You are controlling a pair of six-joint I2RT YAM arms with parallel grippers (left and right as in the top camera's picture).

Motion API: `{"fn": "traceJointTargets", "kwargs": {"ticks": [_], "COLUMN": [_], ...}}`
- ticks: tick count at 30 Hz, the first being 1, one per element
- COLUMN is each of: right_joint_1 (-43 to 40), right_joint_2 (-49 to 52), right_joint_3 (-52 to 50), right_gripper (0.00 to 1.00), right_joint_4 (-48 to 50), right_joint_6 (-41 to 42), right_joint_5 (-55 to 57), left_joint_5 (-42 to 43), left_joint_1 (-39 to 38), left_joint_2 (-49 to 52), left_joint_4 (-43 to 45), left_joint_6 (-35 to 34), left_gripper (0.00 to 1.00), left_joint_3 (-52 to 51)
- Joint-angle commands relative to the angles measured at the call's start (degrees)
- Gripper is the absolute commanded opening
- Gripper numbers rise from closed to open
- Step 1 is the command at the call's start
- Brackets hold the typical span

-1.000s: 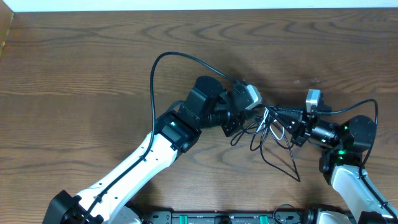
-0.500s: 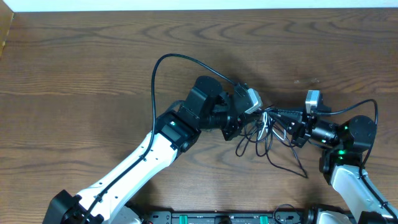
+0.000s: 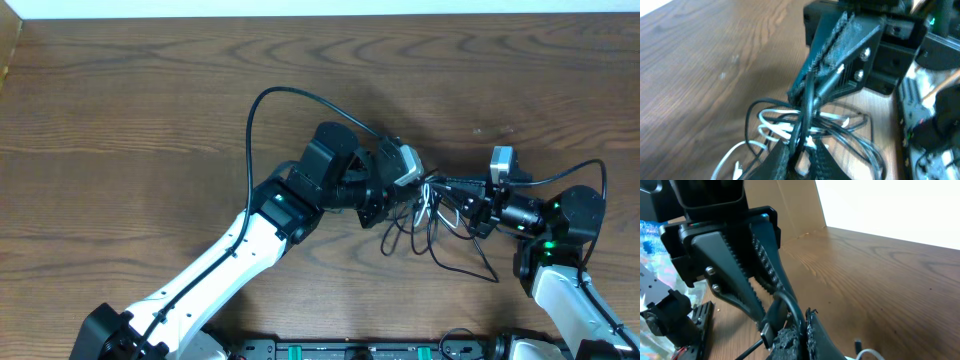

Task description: Untangle cables

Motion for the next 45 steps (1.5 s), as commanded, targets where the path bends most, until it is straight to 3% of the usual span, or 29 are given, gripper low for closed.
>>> {"fn": "traceJointTargets", "kwargs": {"ticks": [1, 2, 4, 5, 8, 24, 27, 30, 33, 45], "right_joint_1": [0.2, 0.2, 0.2, 0.2, 0.2, 0.2, 0.2, 0.2, 0.2, 0.0], "right_joint_2": [0.0, 0.0, 0.0, 0.0, 0.0, 0.0, 0.0, 0.0, 0.0, 0.0], "right_joint_3": [0.8, 0.8, 0.8, 0.8, 0.8, 0.8, 0.8, 0.8, 0.8, 0.8], "right_gripper": [0.01, 0.01, 0.01, 0.01, 0.01, 0.01, 0.01, 0.01, 0.01, 0.01], "right_joint_4": [0.3, 0.3, 0.3, 0.3, 0.3, 1.7, 2.1, 2.1, 2.1, 2.1], "right_joint_6": [-0.5, -0.5, -0.5, -0.5, -0.5, -0.4, -0.4, -0.5, -0.5, -0.5], "right_joint_5": [-0.4, -0.6, -0.8, -0.8, -1.1, -3.6, -3.5, -3.5, -3.5, -1.6], "left_joint_5": [1.1, 1.1, 1.1, 1.1, 1.1, 1.2, 1.2, 1.3, 1.4, 4.1], "left_joint_1": [-0.2, -0.2, -0.2, -0.2, -0.2, -0.2, -0.2, -0.2, -0.2, 0.4], "left_joint_2": [0.5, 0.5, 0.5, 0.5, 0.5, 2.8, 3.1, 3.1, 3.1, 1.9], "left_joint_4": [0.1, 0.1, 0.1, 0.1, 0.3, 0.5, 0.9, 2.4, 3.3, 3.0], "left_joint_6": [0.3, 0.3, 0.3, 0.3, 0.3, 0.3, 0.3, 0.3, 0.3, 0.3], "left_gripper": [0.11, 0.13, 0.36, 0.43, 0.56, 0.62, 0.53, 0.24, 0.08, 0.08], "left_joint_3": [1.4, 1.4, 1.4, 1.4, 1.4, 1.4, 1.4, 1.4, 1.4, 1.4]}}
